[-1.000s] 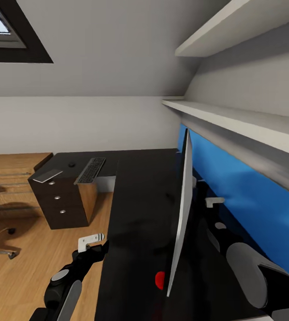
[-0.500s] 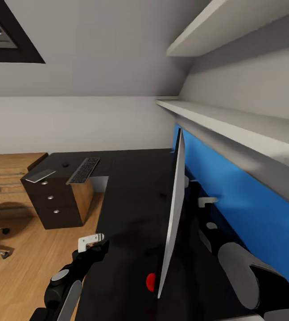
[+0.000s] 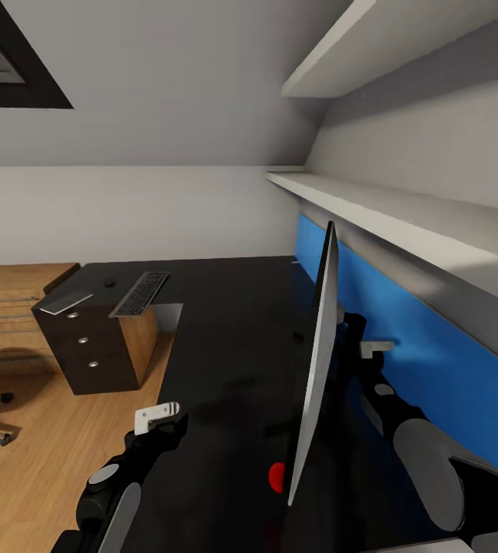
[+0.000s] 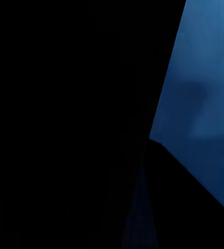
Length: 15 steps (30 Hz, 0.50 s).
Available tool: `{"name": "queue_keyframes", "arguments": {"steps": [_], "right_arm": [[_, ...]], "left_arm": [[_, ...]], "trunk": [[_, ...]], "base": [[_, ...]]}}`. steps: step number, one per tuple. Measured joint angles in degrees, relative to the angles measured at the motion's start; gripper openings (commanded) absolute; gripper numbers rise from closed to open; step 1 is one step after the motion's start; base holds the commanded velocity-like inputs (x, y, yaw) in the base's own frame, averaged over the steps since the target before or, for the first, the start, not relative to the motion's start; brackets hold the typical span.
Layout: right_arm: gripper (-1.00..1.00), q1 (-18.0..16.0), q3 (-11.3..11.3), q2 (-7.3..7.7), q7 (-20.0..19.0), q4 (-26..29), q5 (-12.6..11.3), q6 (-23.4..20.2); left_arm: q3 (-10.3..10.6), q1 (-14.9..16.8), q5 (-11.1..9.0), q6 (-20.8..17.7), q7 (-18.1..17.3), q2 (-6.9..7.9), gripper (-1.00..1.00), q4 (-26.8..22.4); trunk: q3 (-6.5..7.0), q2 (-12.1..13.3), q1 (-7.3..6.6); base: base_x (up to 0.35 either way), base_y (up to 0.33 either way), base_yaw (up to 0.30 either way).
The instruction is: In the bedroom, organize the workspace by keeping the computer under the desk, ensuring the monitor is on the desk, placing the keyboard on the desk next to the monitor, placing the mouse on the desk next to the keyboard, moving the folder from the swivel chair onto the desk next to the mouse, stacking the notebook on top of the folder with the pen on top of the notebook, and positioning the swivel chair next to the desk.
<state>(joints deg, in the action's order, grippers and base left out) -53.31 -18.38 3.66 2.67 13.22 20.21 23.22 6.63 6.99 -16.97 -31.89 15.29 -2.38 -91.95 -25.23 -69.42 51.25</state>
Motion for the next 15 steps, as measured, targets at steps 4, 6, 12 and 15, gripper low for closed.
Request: {"name": "queue_keyframes", "arguments": {"steps": [4,6,12,15], "right_arm": [[-1.0,-0.01,0.01,0.0,0.02,-0.02,0.01,0.01],[-1.0,-0.05,0.02,0.0,0.05,-0.08,0.03,0.0],[1.0,1.24,1.31,0.04,0.32,-0.33,-0.46,0.03],[1.0,1.61,1.35,0.05,0.34,-0.47,-0.51,0.03]], "left_arm": [[0.0,0.0,0.0,0.0,0.0,0.0,1.0,0.01],[0.0,0.0,0.0,0.0,0.0,0.0,1.0,0.02],[-0.01,0.0,0.0,-0.01,0.0,0.0,1.0,0.0],[-0.01,0.0,0.0,-0.01,0.0,0.0,1.0,0.0]], "trunk": [[0.0,0.0,0.0],[0.0,0.0,0.0],[-0.01,0.01,0.01],[-0.02,0.01,0.01]], "base": [[0.0,0.0,0.0],[0.0,0.0,0.0],[0.0,0.0,0.0],[0.0,0.0,0.0]]}}
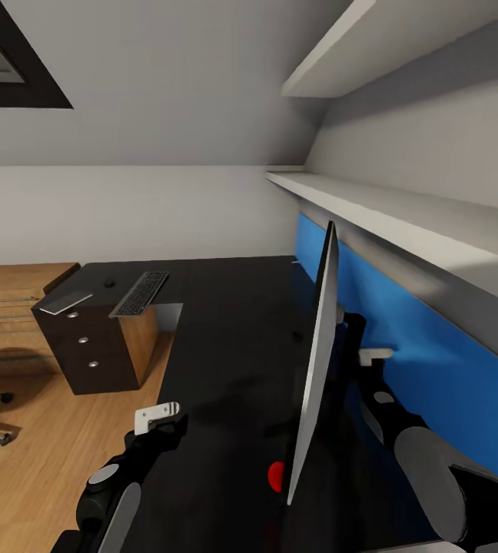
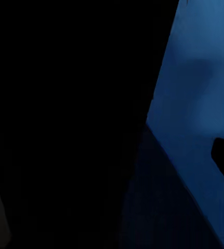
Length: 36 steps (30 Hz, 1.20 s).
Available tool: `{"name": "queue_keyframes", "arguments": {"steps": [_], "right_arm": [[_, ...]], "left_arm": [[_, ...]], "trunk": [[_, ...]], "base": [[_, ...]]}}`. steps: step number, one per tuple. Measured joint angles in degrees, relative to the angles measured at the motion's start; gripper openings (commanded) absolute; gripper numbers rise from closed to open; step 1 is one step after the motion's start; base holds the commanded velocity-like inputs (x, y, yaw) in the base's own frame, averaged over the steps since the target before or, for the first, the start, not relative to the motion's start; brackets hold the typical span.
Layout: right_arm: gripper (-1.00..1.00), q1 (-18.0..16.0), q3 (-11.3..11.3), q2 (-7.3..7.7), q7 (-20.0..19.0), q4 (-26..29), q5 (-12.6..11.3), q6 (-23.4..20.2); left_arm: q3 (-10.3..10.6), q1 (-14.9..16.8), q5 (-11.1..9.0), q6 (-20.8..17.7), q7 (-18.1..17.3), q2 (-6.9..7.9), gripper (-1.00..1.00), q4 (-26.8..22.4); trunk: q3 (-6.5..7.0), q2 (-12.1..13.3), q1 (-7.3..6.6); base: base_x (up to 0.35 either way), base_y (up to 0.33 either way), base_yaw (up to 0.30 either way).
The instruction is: In the bedroom, organize the workspace by keeping the computer under the desk, ensuring the monitor is on the desk, placing the keyboard on the desk next to the monitor, placing the mouse on the desk next to the keyboard, moving the folder from the swivel chair onto the desk next to the mouse, stacking the notebook on top of the folder with the pen on top of the notebook, and positioning the swivel chair next to the desk.
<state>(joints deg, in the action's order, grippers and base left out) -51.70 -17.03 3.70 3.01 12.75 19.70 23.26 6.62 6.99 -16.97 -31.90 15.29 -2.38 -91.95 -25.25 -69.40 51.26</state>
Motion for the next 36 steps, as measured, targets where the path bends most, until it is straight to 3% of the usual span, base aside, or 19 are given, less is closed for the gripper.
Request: {"name": "queue_keyframes", "arguments": {"steps": [10,29,32,33,36], "right_arm": [[1.0,0.0,0.02,0.0,-0.02,0.0,0.02,0.12],[1.0,0.0,-0.02,-0.02,-0.02,-0.01,-0.01,0.8],[1.0,0.0,-0.03,-0.65,0.07,1.7,-0.14,0.45],[1.0,0.02,0.0,-2.21,0.14,4.68,-0.07,-0.91],[1.0,0.82,-0.04,-3.14,0.24,8.89,-0.27,-7.63]], "left_arm": [[0.0,0.0,0.0,-0.06,0.0,0.0,1.0,0.0],[0.0,0.0,-0.06,-0.26,0.0,-0.09,1.0,0.0],[0.0,0.0,-0.06,-0.22,0.04,-0.09,1.0,0.0],[0.01,0.01,-0.01,-0.13,0.07,-0.03,1.0,0.07],[0.0,0.0,0.01,-0.08,0.08,-0.01,1.0,0.16]], "trunk": [[0.0,0.0,0.01],[0.0,0.0,0.03],[0.0,0.0,0.04],[0.01,0.0,0.03],[0.0,0.0,0.04]], "base": [[-0.03,0.0,0.0],[-0.279,0.0,0.0],[-0.331,0.0,0.0],[-0.333,0.0,0.0],[-0.334,0.0,0.0]]}}
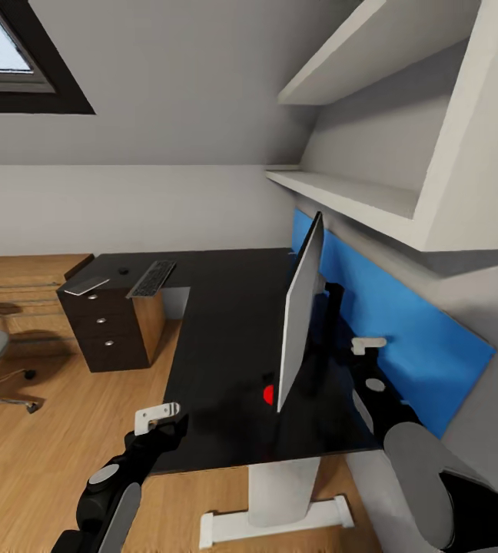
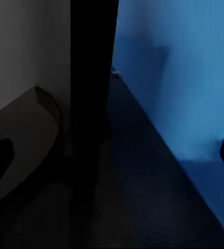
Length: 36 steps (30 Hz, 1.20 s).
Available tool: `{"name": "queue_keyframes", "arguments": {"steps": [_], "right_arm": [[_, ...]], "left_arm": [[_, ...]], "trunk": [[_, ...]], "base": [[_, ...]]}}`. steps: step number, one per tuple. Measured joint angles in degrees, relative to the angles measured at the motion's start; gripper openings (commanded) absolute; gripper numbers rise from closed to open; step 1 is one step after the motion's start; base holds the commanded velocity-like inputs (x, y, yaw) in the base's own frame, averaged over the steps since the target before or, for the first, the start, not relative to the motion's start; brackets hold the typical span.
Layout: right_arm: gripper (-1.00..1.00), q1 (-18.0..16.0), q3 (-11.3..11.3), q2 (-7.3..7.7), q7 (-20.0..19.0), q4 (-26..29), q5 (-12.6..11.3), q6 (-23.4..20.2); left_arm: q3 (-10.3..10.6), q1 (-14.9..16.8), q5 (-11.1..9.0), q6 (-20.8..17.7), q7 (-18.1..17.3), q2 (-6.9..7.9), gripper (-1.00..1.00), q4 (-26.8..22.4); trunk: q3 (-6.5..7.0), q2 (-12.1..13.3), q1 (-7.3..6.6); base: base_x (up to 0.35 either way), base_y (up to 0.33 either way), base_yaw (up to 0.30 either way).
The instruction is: In the bedroom, organize the workspace by keeping the computer under the desk, ensuring the monitor is on the desk, placing the keyboard on the desk next to the monitor, placing the mouse on the desk next to the keyboard, moving the folder from the swivel chair onto the desk next to the mouse, stacking the notebook on top of the folder with the pen on top of the notebook, and positioning the swivel chair next to the desk.
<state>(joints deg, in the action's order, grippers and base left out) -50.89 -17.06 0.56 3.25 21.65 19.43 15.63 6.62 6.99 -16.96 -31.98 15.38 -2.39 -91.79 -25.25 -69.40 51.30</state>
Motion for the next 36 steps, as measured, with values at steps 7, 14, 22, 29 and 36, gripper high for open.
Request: {"name": "queue_keyframes", "arguments": {"steps": [7,14,22,29,36], "right_arm": [[1.0,11.85,-0.25,-6.68,0.39,27.02,-0.19,-22.5],[1.0,18.42,-0.1,-10.48,1.68,37.93,-0.34,-25.74],[1.0,22.17,1.81,-10.5,1.75,42.84,-0.35,-24.62],[1.0,25.3,4.66,-10.5,1.85,44.69,-0.29,-18.15],[1.0,27.23,7.69,-10.51,1.79,44.98,-0.21,-14.5]], "left_arm": [[-0.01,0.0,0.07,0.07,0.01,0.0,1.0,0.14],[-0.01,0.0,0.08,0.07,0.01,-0.01,1.0,0.18],[0.05,0.0,-0.01,0.06,-0.06,-0.01,1.0,1.54],[0.09,0.0,0.06,0.06,-0.07,-0.01,1.0,2.14],[0.16,0.0,0.07,0.19,0.05,-0.07,1.0,2.21]], "trunk": [[-0.01,0.0,0.0],[0.0,0.0,-0.01],[0.0,0.0,-0.04],[0.0,0.0,-0.04],[0.0,0.0,-0.04]], "base": [[-0.332,0.08,0.0],[-0.268,0.209,0.0],[-0.063,0.307,0.0],[-0.003,0.318,0.0],[0.0,0.085,0.0]]}}
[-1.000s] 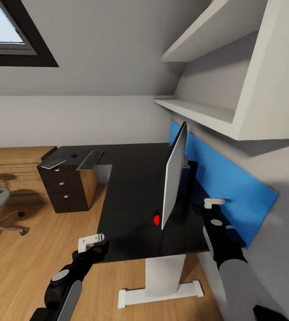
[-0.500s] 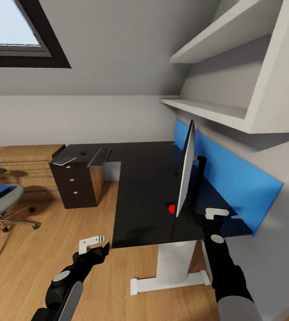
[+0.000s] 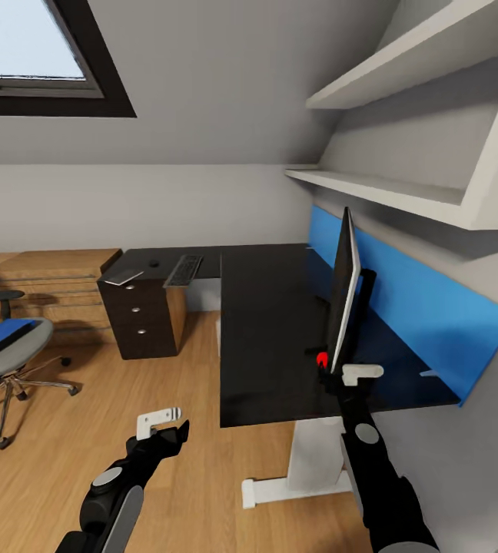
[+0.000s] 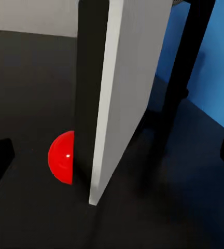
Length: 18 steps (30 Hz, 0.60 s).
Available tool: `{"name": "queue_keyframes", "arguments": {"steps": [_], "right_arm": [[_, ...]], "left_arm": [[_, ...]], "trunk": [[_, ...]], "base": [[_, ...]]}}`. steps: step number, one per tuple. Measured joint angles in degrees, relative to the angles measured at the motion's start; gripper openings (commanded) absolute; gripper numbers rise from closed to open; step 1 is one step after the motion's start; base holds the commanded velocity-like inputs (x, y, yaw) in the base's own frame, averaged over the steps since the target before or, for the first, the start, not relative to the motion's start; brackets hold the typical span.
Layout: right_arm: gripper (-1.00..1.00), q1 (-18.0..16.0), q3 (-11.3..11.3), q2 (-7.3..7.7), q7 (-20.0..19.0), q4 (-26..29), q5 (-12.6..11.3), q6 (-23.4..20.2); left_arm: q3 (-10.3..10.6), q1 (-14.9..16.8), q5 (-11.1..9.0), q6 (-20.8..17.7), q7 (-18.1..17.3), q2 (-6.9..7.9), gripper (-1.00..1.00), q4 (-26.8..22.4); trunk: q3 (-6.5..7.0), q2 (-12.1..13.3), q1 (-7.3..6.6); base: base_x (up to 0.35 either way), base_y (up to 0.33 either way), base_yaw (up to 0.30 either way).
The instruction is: In the bedroom, organize the workspace by keeping the computer under the desk, ensuring the monitor is on the desk, placing the keyboard on the desk next to the monitor, placing the mouse on the desk next to the keyboard, moving the folder from the swivel chair onto the desk next to the mouse, stacking the notebook on top of the folder with the pen on top of the notebook, and positioning the swivel chair next to the desk.
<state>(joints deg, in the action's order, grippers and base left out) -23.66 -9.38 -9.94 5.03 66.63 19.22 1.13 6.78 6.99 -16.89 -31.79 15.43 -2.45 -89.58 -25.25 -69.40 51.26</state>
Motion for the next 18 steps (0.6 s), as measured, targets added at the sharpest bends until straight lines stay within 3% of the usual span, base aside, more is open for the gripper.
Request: {"name": "queue_keyframes", "arguments": {"steps": [3,11,18], "right_arm": [[1.0,0.17,0.2,0.0,0.0,0.02,0.0,0.78],[1.0,0.23,0.26,0.0,2.08,0.01,0.07,3.04],[1.0,0.24,0.26,0.0,3.42,-0.06,0.06,5.26]], "left_arm": [[0.01,0.0,-0.06,-0.01,0.03,-0.01,1.0,0.06],[0.02,0.0,0.08,0.07,0.04,-0.09,1.0,0.09],[-0.01,0.0,0.09,0.07,0.12,-0.18,1.0,0.09]], "trunk": [[0.0,0.0,0.0],[0.0,0.0,-0.03],[0.0,0.0,0.0]], "base": [[0.065,0.008,0.0],[0.266,0.001,0.0],[0.058,0.0,0.0]]}}
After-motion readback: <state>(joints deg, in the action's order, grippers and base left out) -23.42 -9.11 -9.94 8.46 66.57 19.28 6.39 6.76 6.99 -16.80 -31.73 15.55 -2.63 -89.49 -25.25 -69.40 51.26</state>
